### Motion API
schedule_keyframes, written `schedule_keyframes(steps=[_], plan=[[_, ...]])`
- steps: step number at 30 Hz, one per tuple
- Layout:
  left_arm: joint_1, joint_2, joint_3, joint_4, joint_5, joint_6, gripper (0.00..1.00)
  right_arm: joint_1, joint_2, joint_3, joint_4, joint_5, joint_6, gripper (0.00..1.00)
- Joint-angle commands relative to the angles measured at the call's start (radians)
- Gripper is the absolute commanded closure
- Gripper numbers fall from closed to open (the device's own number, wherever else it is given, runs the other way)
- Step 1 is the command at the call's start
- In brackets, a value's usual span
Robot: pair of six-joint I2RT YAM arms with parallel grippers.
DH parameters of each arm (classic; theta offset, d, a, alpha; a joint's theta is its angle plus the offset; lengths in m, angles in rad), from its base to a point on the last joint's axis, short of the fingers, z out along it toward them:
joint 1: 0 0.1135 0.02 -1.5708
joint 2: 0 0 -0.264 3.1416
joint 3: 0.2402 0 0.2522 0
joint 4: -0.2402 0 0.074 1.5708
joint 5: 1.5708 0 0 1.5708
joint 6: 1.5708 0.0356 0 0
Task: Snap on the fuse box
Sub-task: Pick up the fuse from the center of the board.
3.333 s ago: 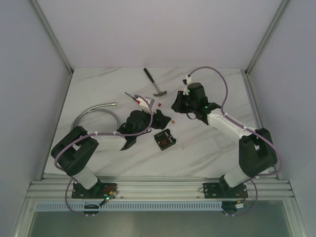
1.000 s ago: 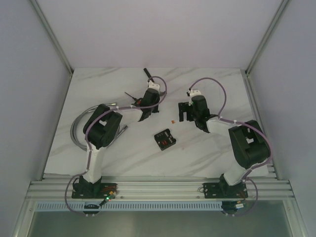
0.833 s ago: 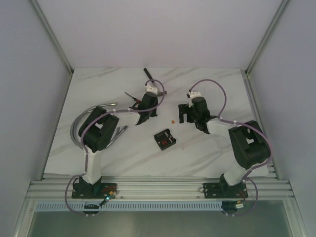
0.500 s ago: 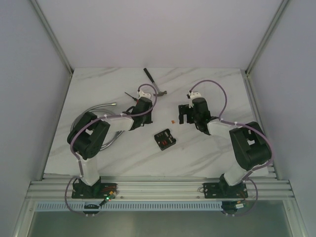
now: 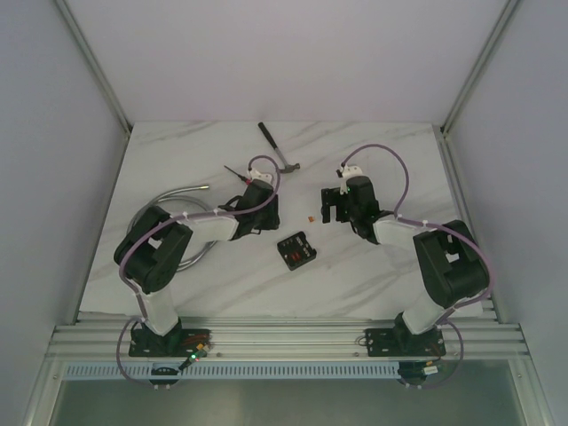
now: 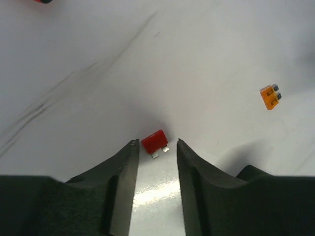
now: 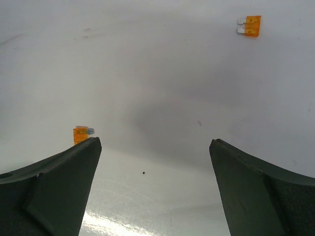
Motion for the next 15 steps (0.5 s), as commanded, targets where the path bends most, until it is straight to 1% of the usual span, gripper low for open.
schedule_keyframes(steps=[1,4,6,10,15], plan=[[-0.041,-0.023,-0.019,-0.045,-0.126,0.044,0.49,-0.003,-0.020,-0.023,0.041,-0.009,0.006,0.00],[-0.072,-0.014,-0.013,-0.033,-0.234,0.072,0.40,-0.002,-0.020,-0.029,0.048,-0.010,0.007,0.00],[-0.085,-0.004,-0.011,-0.022,-0.275,0.064,0.38,-0.003,-0.022,-0.033,0.049,-0.012,0.009,0.00],[-0.103,0.016,-0.016,-0.003,-0.319,-0.014,0.37,-0.003,-0.030,-0.042,0.054,-0.006,0.011,0.00],[-0.121,0.053,-0.022,0.003,-0.361,-0.124,0.41,-0.003,-0.034,-0.045,0.053,-0.009,0.011,0.00]])
